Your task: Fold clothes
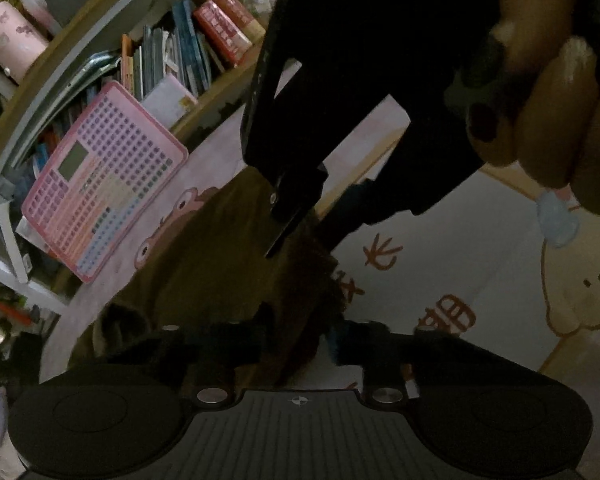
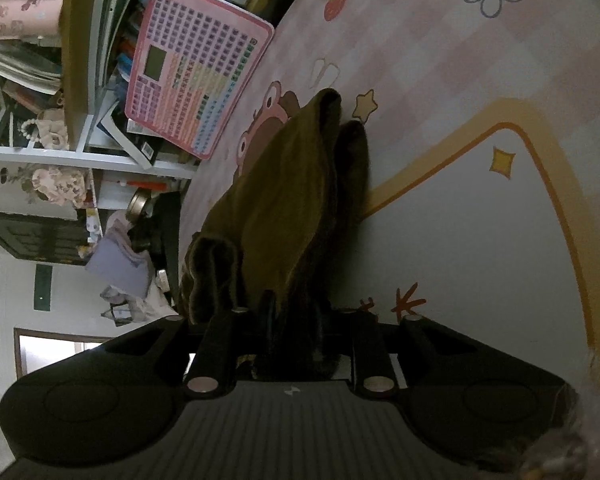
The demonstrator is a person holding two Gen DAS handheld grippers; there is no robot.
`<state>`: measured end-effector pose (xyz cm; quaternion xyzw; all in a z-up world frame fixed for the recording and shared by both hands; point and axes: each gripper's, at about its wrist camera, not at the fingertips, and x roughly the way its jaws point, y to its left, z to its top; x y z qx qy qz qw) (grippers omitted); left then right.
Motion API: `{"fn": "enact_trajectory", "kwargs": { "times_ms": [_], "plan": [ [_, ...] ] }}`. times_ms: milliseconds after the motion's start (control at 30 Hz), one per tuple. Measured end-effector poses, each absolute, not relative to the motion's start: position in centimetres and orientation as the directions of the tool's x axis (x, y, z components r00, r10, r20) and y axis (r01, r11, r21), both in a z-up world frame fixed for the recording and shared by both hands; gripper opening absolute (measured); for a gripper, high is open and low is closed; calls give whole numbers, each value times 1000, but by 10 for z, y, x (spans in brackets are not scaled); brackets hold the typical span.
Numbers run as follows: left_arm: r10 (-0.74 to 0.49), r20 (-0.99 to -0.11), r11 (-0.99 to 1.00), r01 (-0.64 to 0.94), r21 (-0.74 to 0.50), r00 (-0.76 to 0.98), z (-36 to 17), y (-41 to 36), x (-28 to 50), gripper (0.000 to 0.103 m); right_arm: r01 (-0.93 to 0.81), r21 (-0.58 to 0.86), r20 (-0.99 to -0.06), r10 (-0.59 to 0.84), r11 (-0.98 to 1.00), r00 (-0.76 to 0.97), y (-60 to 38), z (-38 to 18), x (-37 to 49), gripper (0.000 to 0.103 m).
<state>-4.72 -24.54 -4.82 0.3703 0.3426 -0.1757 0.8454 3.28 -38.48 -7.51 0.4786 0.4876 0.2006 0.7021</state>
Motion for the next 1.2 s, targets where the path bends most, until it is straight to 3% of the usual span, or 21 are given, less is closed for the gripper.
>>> {"fn": "enact_trajectory", "kwargs": {
  "times_ms": [67,167,567,800,1000,1200],
  "plan": [
    [-55,-709,680,547,489,703,-44,-243,-47,12,186,864,-498,740,468,452,-387,-74,33,37],
    [-72,-710,709,537,457,700,-37,-237,-46,10,200,859,-506,727,470,464,-389,-76,35,49],
    [-111,-698,792,487,367,707,-10,-217,-47,10,243,873,-488,744,423,457,-382,-86,48,67],
    [-172,-682,822,485,299,711,0,-203,-58,10,307,885,-460,754,349,468,-384,-99,55,68],
    [-194,-687,830,490,265,700,4,-195,-67,10,332,893,-440,738,303,511,-388,-103,59,63],
    [-229,-690,832,506,226,686,6,-195,-66,10,331,894,-441,726,302,528,-396,-103,59,18]
  ]
}}
